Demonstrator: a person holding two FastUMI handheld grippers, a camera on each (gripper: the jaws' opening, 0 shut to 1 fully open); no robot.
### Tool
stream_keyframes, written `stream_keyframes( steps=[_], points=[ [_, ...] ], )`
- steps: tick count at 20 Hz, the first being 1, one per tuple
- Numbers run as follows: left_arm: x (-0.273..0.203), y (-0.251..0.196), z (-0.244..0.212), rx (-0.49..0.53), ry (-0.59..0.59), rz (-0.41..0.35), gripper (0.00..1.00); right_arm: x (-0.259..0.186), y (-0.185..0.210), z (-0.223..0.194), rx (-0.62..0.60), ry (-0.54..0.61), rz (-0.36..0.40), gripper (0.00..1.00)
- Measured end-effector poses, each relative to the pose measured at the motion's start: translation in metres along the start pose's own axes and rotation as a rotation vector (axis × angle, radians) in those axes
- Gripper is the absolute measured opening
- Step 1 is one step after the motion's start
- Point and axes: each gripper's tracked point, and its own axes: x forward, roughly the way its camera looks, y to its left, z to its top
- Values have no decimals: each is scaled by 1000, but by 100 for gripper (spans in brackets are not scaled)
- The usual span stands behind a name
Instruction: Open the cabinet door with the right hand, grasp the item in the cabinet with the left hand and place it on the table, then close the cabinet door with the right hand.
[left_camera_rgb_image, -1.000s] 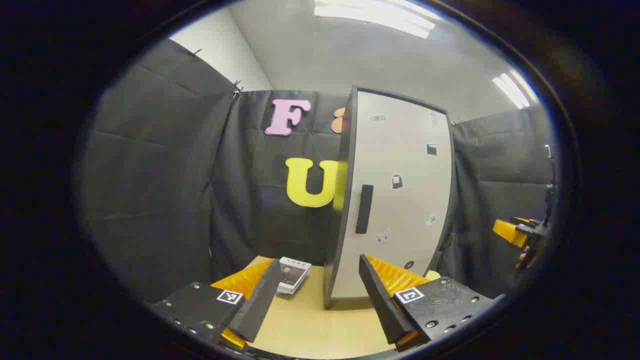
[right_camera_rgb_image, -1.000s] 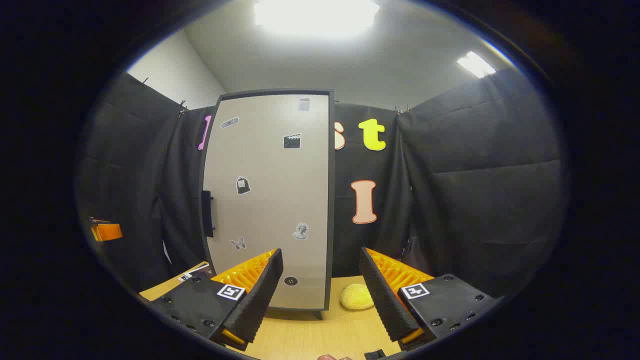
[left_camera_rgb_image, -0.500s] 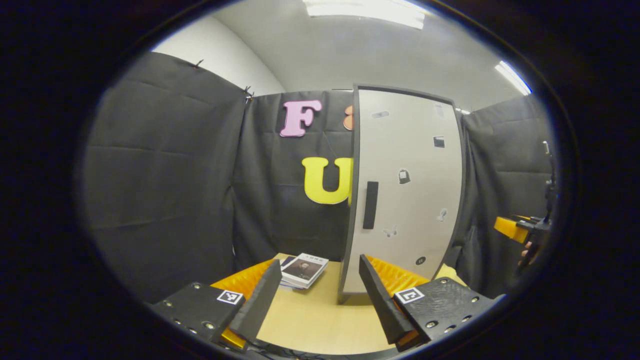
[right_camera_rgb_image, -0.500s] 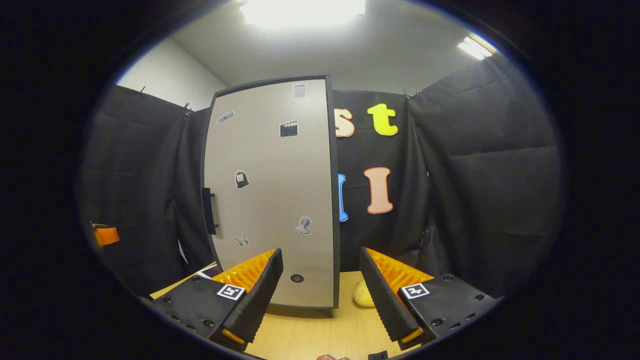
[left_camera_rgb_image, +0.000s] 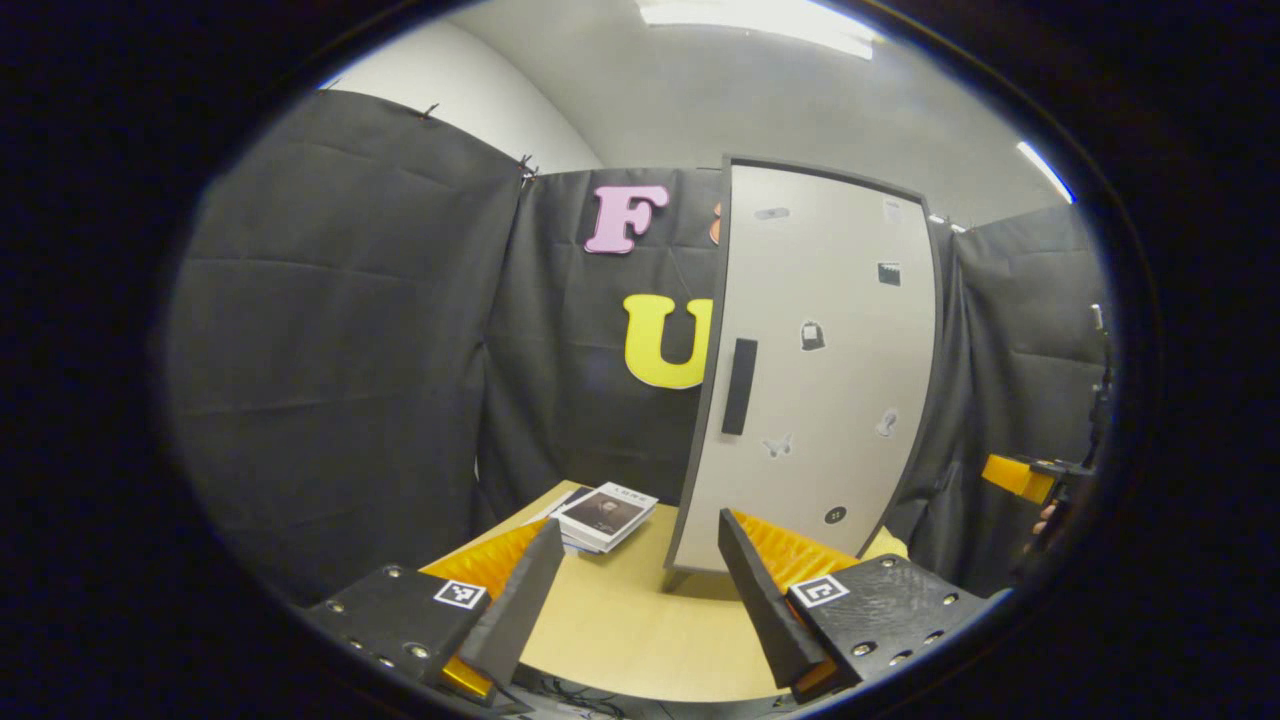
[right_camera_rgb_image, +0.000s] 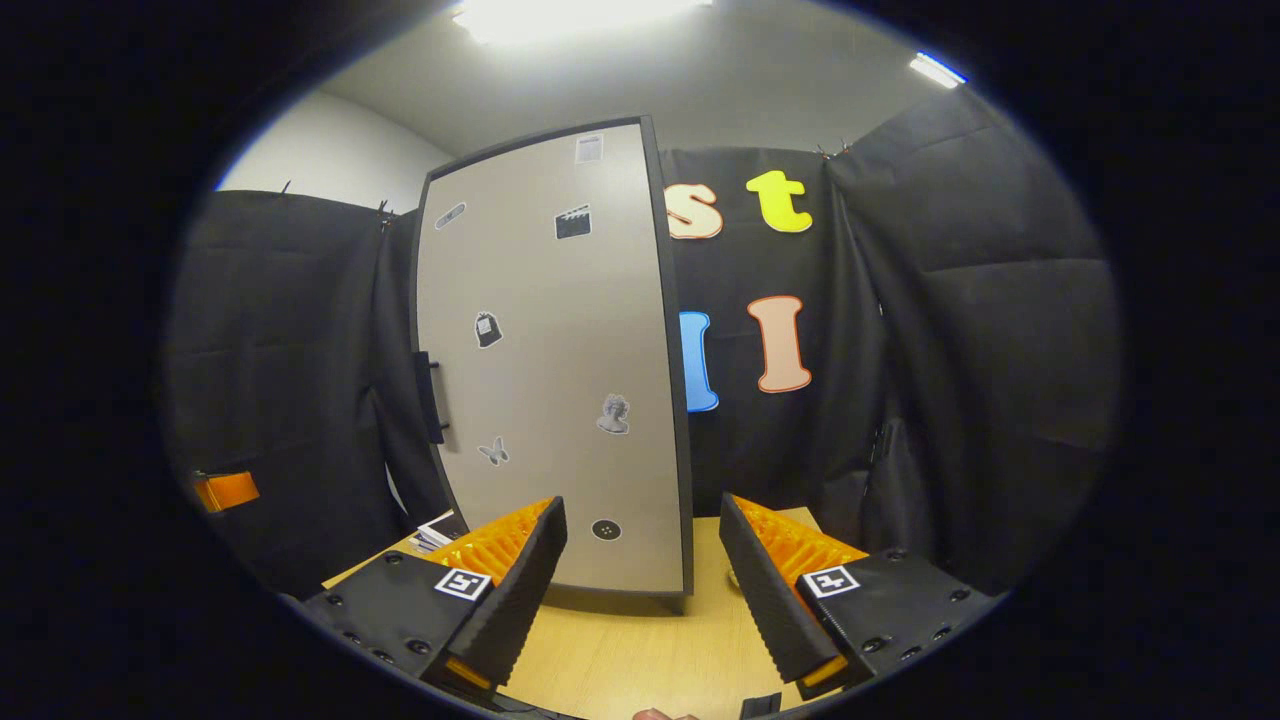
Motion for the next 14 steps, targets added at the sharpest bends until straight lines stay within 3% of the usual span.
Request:
stream_keyframes(
  steps=[1,2,3,4,10,11,12,14],
  points=[
    [3,5,-2,-4,0,12,93,2,3,-3,1,10,0,92],
    [5,13,-3,-9,-6,24,94,4,5,-6,0,23,-5,97],
    [10,17,-3,-15,-14,23,94,7,8,-7,-1,31,-11,92],
    [13,22,-5,-23,-13,17,93,10,17,-4,4,24,-13,97],
    [37,73,-7,-22,9,-6,93,49,101,32,31,-31,26,97],
    [41,84,-6,-25,15,-3,93,56,118,39,34,-40,35,92],
    [44,95,-5,-29,14,-2,93,65,136,43,34,-43,49,97],
    [52,115,-4,-49,11,-7,94,80,174,49,28,-35,90,97]
  ],
)
